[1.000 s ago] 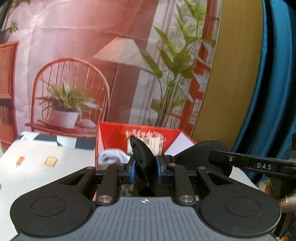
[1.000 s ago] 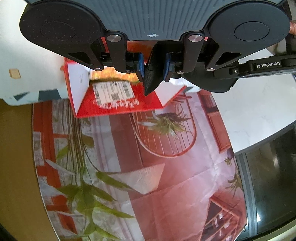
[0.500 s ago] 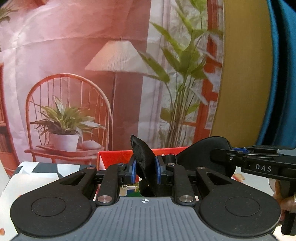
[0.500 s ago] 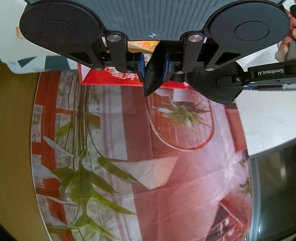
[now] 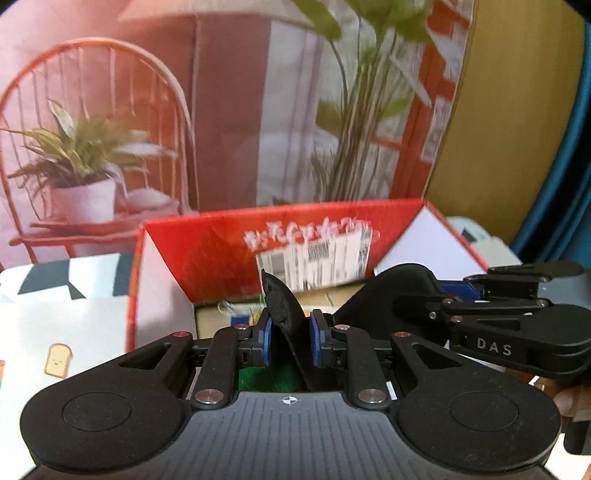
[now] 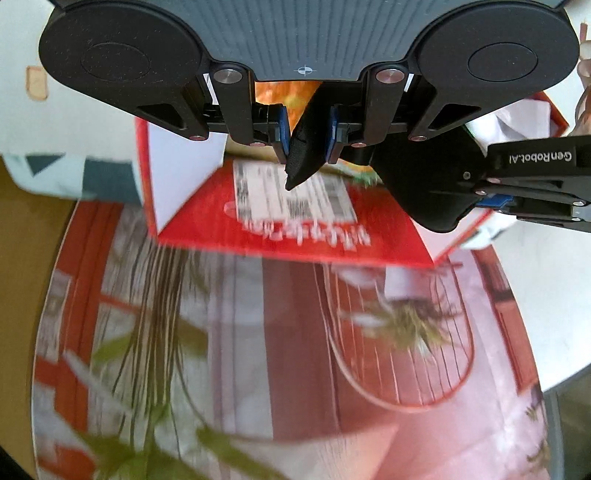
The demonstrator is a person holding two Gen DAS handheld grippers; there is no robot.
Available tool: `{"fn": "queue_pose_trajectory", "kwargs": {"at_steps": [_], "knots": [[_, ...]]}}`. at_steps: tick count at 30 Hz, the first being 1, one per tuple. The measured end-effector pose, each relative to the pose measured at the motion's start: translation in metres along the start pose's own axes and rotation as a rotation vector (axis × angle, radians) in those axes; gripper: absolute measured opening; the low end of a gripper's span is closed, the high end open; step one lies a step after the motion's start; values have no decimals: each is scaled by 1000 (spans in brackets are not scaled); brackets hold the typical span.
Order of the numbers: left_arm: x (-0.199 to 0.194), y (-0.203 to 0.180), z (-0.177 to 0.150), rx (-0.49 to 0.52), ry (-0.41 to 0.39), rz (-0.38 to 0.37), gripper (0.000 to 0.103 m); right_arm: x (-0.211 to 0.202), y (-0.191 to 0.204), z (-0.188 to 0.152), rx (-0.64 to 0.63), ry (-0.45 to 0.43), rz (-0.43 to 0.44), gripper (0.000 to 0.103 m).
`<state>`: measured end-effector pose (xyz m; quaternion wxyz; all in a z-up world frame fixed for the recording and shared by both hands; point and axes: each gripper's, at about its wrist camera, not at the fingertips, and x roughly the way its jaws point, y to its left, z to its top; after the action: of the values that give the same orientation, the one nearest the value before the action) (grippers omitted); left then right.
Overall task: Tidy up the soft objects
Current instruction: 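Lower the eye mask into the red box and open the left gripper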
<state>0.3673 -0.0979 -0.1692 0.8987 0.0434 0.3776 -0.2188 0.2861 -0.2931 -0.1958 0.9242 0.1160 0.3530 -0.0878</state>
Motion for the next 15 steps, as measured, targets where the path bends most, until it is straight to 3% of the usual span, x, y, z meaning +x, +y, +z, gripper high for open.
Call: {"fn": "queue_pose_trajectory", "kwargs": {"at_steps": [7,9,11,13,14,15], "knots": [[8,0,5,11,22,-14,24,14,-2,-2,12,62,-23,21],[5,2,7,11,14,-14,36,12,1,-1,0,64,-48,31],[-4,4,7,6,0,-4,74,8,2,0,-21,56,-65,38],[-13,4,10,13,-29,8,88,0,4,-1,-34,44,-83,55],[-20,4,9,18,-42,17,92,-5,4,-1,-31,28,-84,62],[-27,4,9,24,-51,27,94,-11,3,-2,-23,4,-81,75]]}}
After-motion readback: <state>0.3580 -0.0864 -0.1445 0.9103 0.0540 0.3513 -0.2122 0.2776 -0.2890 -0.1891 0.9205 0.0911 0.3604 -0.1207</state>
